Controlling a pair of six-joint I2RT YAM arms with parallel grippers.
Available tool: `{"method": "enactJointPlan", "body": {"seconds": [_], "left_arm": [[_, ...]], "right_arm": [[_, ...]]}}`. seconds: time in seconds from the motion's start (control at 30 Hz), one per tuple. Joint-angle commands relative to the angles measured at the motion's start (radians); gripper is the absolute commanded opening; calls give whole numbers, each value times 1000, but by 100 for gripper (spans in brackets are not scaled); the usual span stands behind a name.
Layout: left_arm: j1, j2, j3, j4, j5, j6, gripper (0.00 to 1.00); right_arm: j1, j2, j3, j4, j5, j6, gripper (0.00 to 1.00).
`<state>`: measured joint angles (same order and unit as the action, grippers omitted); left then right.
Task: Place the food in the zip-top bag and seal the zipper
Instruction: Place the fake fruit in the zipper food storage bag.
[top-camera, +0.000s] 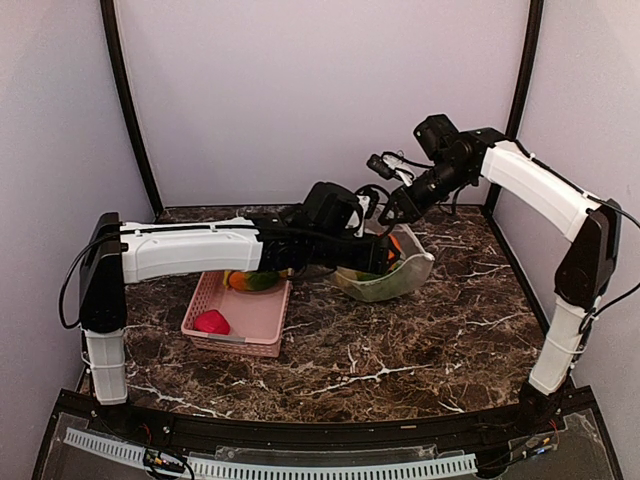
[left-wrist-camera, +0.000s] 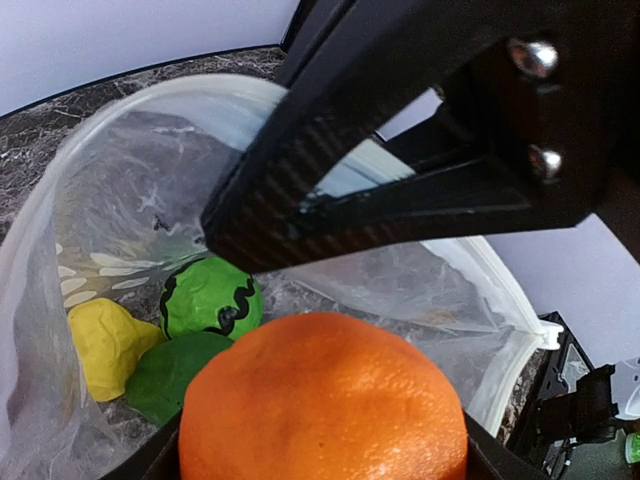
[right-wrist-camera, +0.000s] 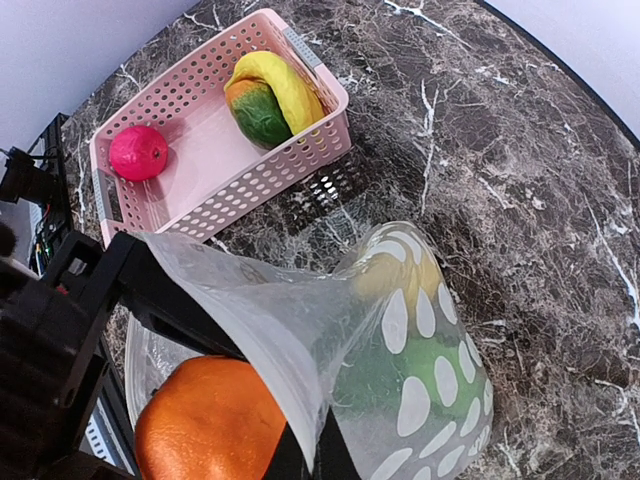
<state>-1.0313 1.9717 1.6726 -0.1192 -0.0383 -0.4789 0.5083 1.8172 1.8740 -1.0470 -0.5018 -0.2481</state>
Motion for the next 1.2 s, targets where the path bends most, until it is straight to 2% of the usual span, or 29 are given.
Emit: {"method": "enactJointPlan", "body": {"seconds": [0.0,0.3,0.5,0.8,0.93,1.17], "left_arm": [[-3,27,39,-16,-43,-3,62],[-3,92,72,-22,-106,37,65],[-3,115,71,30,-107,70,69],[-1,135,45,221,68,44,84],[-2,141,58,210,86,15,93],[-3,111,63,141,130,10,94]], "right_arm": [[7,-48,-13,22,-17,12,0],[7,-45,-13,22,-41,16,0],[8,-39,-17,26,-51,21,0],[9,-36,-19,32,-35,29,0],[9,-42,-22,32,-31,26,0],[9,-52,-27,33,-19,23,0]]}}
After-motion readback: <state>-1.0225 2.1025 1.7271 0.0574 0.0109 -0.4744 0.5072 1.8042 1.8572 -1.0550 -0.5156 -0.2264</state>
